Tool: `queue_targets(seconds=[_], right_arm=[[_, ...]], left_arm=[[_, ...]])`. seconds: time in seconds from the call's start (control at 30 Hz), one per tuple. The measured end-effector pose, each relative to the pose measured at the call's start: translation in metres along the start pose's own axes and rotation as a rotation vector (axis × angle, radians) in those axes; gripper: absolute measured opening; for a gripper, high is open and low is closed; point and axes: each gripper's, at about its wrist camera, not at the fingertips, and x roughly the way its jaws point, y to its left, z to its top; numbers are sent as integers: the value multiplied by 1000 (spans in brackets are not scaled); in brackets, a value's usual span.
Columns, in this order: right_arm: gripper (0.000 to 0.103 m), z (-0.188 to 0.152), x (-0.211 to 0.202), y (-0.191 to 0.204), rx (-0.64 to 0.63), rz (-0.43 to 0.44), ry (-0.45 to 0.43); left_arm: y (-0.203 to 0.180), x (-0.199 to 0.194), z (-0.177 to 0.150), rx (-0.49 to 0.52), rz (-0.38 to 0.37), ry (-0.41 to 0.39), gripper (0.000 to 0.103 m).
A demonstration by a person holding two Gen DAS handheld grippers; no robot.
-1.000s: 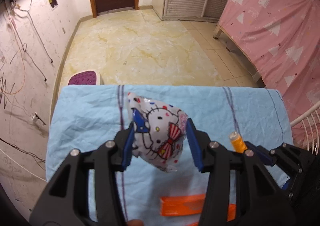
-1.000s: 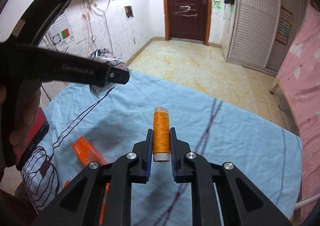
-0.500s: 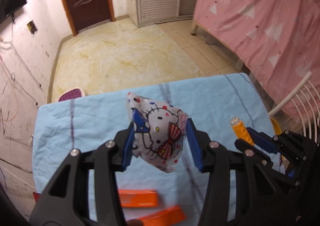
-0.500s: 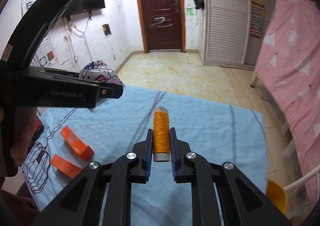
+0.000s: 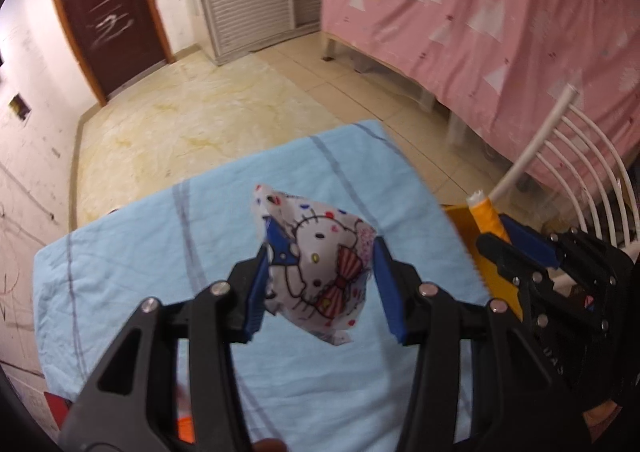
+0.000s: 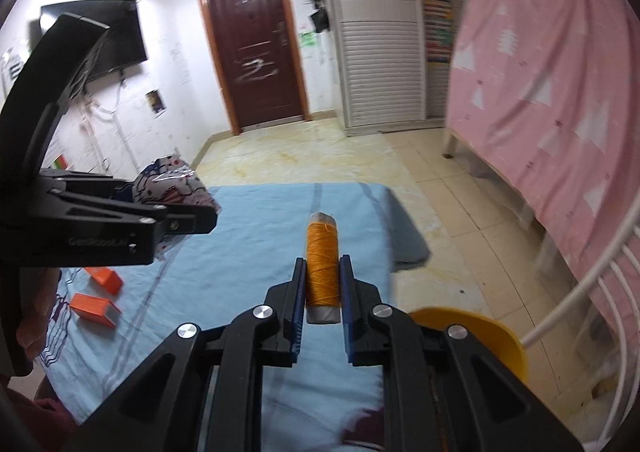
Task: Collect trash
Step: 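Lift the pouch and spool and carry them toward the yellow bin, then open both tools over the yellow bin to drop pouch and spool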
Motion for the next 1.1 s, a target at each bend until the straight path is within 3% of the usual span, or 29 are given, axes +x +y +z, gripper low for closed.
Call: queue_targets(seconds=[0.4, 0.8, 0.87, 0.93, 1.03, 1.1], right_arm=[[9, -48, -12, -102, 177, -99, 8], [10, -84, 5, -145, 306, -93, 46], [10, -86, 6, -147, 317, -95, 48], [11, -87, 6, -148, 325, -96, 48], [22, -87, 5, -149, 330, -104, 50], [53, -86, 4, -149, 331, -108, 44]], left_arm=[[-101, 25, 7, 95, -97, 36, 46], [-157, 55, 8, 120, -179, 92, 47], [-159, 57, 8, 113, -189, 98, 61], [-160, 56, 8, 104, -197, 93, 67], [-158, 55, 7, 104, -194, 90, 68], [-152, 52, 7, 92, -197, 87, 68]])
